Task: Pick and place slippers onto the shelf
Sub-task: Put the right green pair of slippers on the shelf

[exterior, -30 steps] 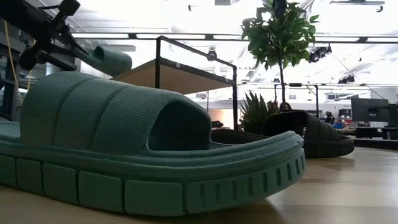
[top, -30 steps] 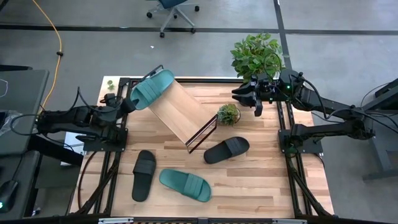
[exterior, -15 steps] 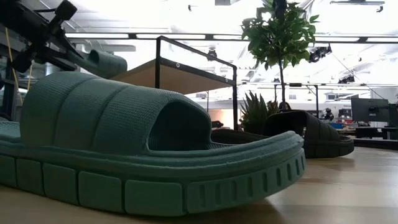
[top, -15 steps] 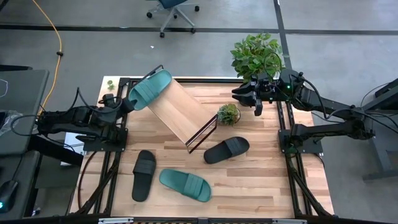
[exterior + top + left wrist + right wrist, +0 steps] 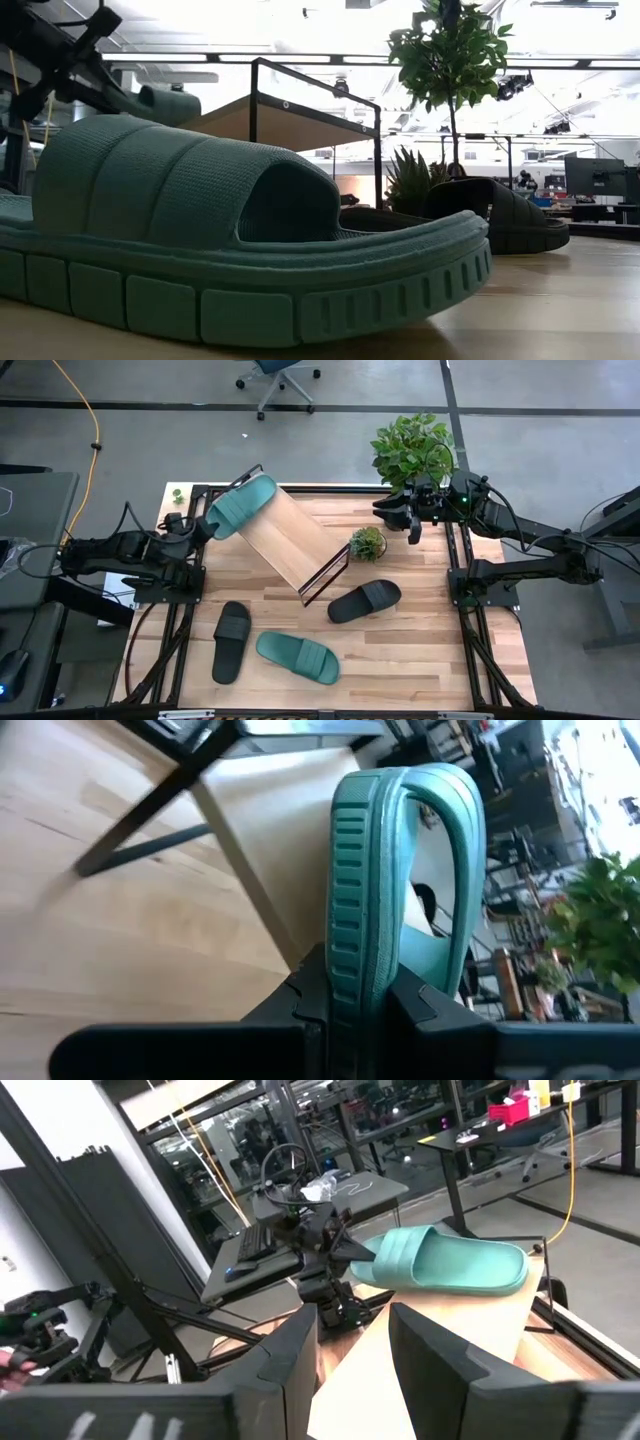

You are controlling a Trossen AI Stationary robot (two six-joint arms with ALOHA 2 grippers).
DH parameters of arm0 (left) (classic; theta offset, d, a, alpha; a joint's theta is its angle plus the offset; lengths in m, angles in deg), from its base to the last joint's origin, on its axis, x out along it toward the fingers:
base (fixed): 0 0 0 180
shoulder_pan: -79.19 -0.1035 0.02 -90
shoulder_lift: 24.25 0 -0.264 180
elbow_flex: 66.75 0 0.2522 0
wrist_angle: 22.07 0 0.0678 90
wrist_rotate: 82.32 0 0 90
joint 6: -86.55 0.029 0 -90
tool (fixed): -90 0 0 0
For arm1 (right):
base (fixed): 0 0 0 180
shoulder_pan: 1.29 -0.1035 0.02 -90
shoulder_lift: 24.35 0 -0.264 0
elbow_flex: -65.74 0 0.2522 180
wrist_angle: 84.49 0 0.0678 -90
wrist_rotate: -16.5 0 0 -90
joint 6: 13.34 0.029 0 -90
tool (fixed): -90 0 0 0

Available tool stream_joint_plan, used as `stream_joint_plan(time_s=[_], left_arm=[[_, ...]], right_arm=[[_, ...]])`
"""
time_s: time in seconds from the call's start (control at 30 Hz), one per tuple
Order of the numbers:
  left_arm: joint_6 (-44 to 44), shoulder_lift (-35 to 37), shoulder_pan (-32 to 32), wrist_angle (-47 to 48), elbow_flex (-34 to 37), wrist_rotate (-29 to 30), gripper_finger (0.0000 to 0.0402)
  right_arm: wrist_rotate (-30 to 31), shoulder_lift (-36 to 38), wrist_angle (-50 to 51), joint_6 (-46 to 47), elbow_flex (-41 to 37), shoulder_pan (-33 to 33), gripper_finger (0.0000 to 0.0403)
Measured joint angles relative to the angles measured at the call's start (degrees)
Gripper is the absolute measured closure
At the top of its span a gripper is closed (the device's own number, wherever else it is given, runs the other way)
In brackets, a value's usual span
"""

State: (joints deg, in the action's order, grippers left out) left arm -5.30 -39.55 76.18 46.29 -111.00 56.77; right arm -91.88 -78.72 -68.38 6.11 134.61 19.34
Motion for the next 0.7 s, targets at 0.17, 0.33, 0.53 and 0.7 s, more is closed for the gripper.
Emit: stream_joint_plan(time_s=[0.17, 0.33, 0.53, 0.7], left_arm=[[-2.79, 2.51, 0.00, -1.61, 3.26, 1.67, 0.0376], [-1.35, 4.16, -0.02, -9.18, 8.02, 1.21, 0.0376], [-2.74, 4.41, -0.02, -11.72, 10.28, 1.24, 0.0376], [-3.45, 4.41, -0.02, -11.58, 10.31, 1.64, 0.0362]], right_arm=[[0.12, 0.00, -0.02, 0.01, 0.00, 0.01, 0.0284], [0.15, 0.00, -0.02, 0.01, 0.00, 0.00, 0.0284], [1.00, 0.00, -0.02, 0.35, 0.00, -0.01, 0.0284], [1.02, 0.00, -0.02, 1.09, 0.00, -0.01, 0.0284]])
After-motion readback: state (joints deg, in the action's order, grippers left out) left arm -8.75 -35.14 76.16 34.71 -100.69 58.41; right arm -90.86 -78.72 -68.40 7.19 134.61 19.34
